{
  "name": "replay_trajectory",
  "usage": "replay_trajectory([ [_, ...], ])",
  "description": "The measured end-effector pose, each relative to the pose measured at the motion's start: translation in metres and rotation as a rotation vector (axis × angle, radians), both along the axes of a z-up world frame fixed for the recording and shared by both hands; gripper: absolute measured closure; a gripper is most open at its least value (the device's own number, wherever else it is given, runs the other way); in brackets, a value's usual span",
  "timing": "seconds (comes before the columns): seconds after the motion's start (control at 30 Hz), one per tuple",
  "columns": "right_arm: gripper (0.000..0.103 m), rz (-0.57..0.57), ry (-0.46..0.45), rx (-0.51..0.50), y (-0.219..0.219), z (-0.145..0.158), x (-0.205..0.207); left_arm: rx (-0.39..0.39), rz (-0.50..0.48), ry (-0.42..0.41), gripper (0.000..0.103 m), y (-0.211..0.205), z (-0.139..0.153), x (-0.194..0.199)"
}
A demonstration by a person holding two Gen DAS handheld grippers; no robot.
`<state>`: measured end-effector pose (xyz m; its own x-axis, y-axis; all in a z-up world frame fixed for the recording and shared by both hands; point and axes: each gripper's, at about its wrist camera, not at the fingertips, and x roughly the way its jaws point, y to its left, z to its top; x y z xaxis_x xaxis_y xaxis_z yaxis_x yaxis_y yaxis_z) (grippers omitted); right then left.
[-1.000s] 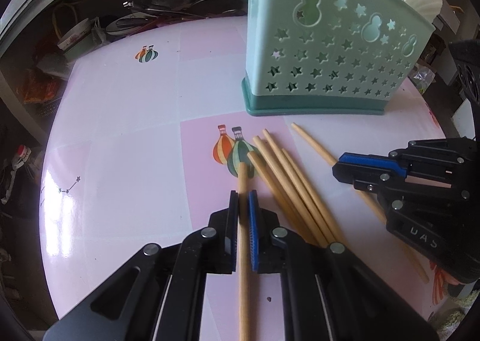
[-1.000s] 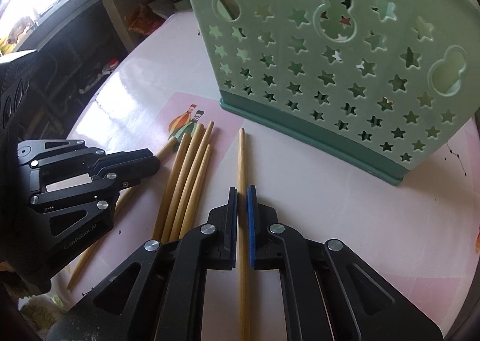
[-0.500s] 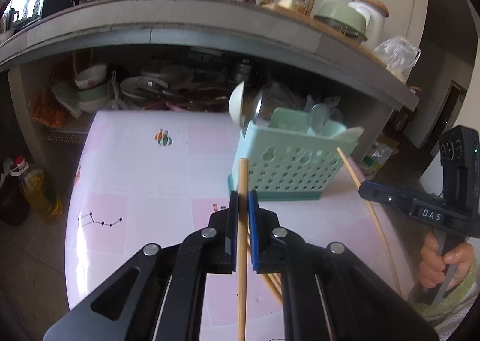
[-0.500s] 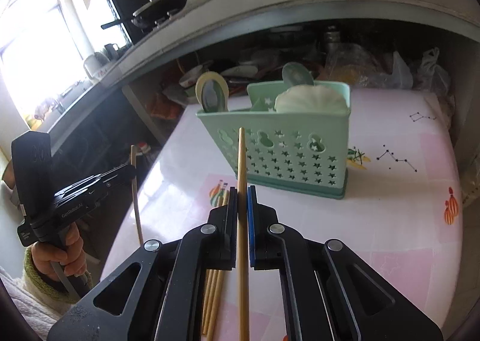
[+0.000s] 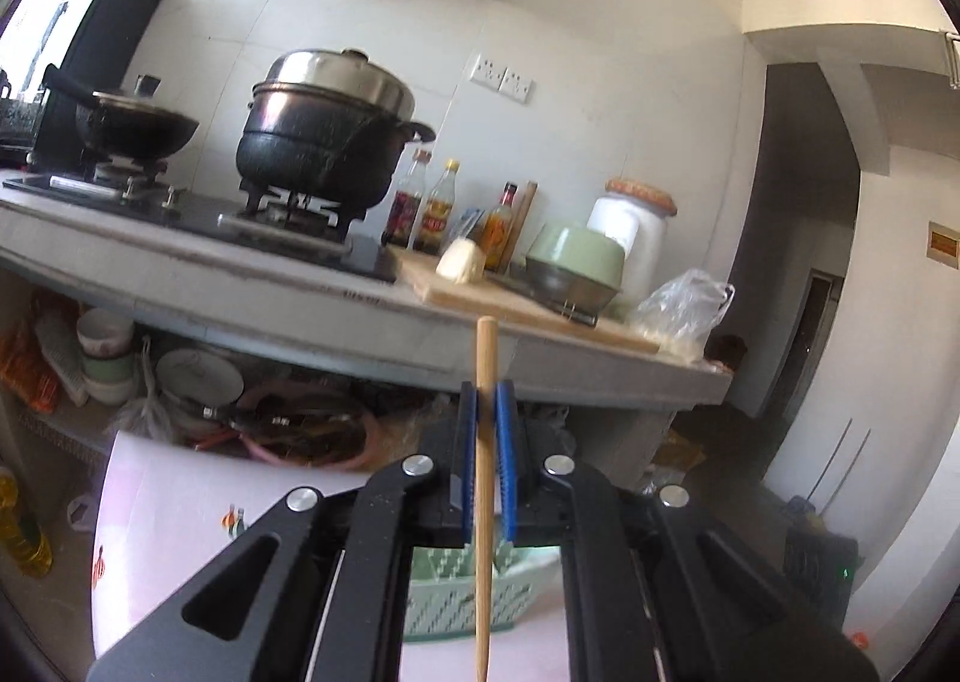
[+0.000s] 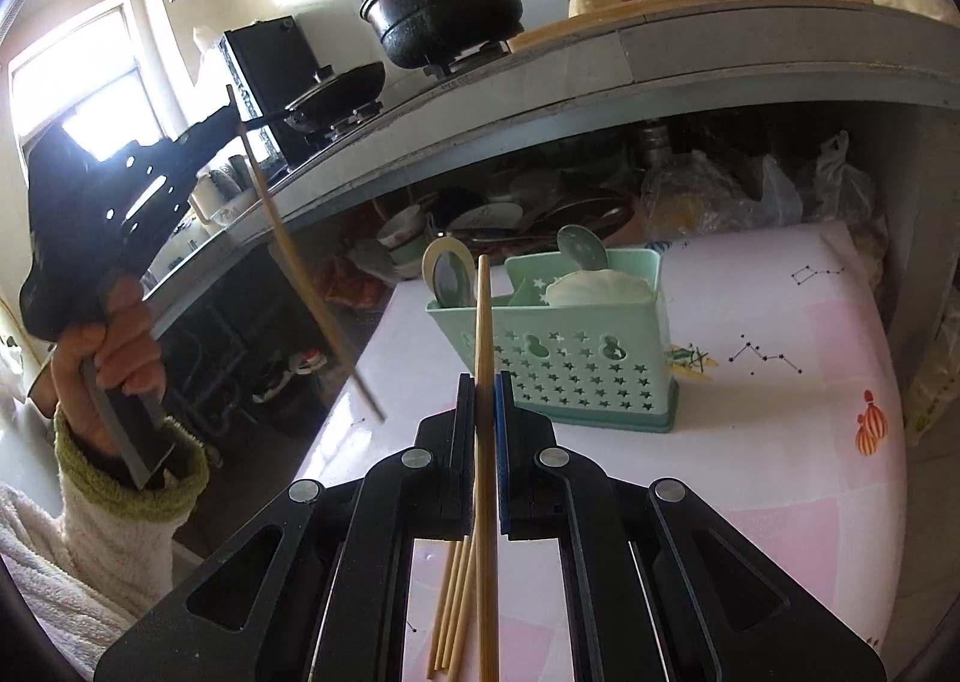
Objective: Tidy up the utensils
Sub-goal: 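Lift the chopstick and drop it into the holder with the left tool while the right tool holds its chopstick, then lower the chopstick into the holder and open the right tool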
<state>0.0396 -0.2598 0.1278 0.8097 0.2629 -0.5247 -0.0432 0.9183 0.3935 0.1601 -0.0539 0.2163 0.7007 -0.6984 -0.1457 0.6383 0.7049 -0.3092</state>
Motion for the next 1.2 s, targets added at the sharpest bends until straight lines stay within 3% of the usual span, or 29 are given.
replay_trajectory([
  [0.17, 0.099, -0.013, -0.010, 0.014, -0.006, 0.003, -0.007, -0.052, 0.031, -0.051, 0.097, -0.034, 0.008, 0.033],
  [0.37, 0.099, -0.027, -0.018, 0.029, -0.014, 0.004, -0.014, -0.027, 0.069, -0.052, 0.097, -0.067, -0.018, 0.065],
  [0.6, 0.099, -0.036, -0.016, 0.032, -0.019, 0.002, -0.016, 0.071, 0.093, -0.024, 0.097, -0.091, -0.058, 0.084],
  [1.0, 0.099, -0.034, -0.012, 0.023, -0.021, 0.005, -0.013, 0.187, 0.037, 0.078, 0.096, -0.095, -0.104, 0.083],
  [1.2, 0.099, -0.010, -0.021, 0.004, -0.016, 0.014, 0.000, 0.180, 0.025, 0.099, 0.078, -0.079, -0.107, 0.070],
])
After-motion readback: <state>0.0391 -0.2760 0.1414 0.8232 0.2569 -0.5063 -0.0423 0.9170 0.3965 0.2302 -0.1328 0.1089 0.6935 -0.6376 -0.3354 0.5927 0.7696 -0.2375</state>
